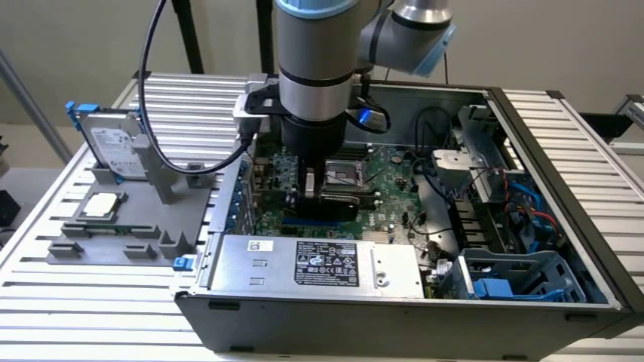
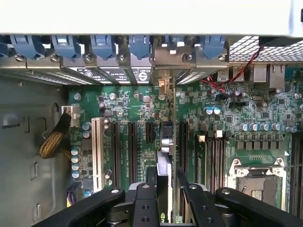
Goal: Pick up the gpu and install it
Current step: 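Insert the gpu into the slot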
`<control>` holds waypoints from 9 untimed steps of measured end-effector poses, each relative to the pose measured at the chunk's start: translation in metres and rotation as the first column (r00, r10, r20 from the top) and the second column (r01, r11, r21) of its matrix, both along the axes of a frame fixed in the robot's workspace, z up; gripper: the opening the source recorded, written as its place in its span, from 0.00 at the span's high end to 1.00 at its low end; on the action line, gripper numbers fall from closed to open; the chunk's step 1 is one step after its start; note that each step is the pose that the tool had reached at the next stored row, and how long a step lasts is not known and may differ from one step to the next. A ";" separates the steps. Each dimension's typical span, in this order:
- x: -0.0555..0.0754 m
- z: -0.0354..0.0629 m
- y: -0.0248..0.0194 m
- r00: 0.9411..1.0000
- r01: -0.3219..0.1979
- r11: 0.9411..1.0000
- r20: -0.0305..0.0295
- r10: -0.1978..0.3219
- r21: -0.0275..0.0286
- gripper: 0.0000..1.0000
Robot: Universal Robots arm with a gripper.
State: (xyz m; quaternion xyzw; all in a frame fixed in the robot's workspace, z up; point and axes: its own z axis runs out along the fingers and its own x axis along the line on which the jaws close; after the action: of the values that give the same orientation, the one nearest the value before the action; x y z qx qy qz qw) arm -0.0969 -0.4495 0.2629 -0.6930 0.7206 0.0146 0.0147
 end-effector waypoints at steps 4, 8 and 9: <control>-0.001 -0.0034 0.0001 1.000 0.000 1.000 0.000 0.000 0.000 1.00; -0.002 -0.0055 0.0005 1.000 0.000 1.000 0.000 0.000 0.001 1.00; -0.002 -0.0061 0.0006 1.000 0.000 1.000 0.000 0.000 0.001 1.00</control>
State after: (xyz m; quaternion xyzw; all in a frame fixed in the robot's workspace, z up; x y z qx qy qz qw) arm -0.0986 -0.4489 0.2568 -0.6930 0.7206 0.0147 0.0151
